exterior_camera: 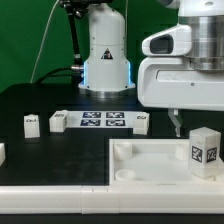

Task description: Assemble one leg

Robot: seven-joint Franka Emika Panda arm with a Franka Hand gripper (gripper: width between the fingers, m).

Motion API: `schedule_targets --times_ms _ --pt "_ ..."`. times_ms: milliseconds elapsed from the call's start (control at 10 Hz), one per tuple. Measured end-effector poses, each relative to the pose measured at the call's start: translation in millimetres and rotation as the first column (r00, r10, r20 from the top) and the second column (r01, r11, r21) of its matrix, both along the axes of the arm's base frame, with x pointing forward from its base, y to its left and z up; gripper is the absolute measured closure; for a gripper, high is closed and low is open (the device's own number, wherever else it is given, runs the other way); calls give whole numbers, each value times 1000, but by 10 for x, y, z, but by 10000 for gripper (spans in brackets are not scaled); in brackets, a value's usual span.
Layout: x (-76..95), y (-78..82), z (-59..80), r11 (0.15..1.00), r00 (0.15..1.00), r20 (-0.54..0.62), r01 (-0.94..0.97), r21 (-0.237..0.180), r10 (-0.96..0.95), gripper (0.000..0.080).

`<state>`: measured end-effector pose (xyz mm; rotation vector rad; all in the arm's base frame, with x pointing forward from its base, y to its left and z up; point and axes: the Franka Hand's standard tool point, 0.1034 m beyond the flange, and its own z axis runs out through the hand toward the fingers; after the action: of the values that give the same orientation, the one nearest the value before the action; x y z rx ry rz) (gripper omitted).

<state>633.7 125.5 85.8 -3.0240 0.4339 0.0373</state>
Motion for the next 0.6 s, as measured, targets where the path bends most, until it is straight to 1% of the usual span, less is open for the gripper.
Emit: schedule_targets --times_ms 200,300,600 --pt "3 -2 0 976 976 22 -217 -1 217 151" --pt "4 -9 -8 966 965 30 -260 0 260 151" --pt "-13 -37 -35 853 851 55 -522 -10 522 151"
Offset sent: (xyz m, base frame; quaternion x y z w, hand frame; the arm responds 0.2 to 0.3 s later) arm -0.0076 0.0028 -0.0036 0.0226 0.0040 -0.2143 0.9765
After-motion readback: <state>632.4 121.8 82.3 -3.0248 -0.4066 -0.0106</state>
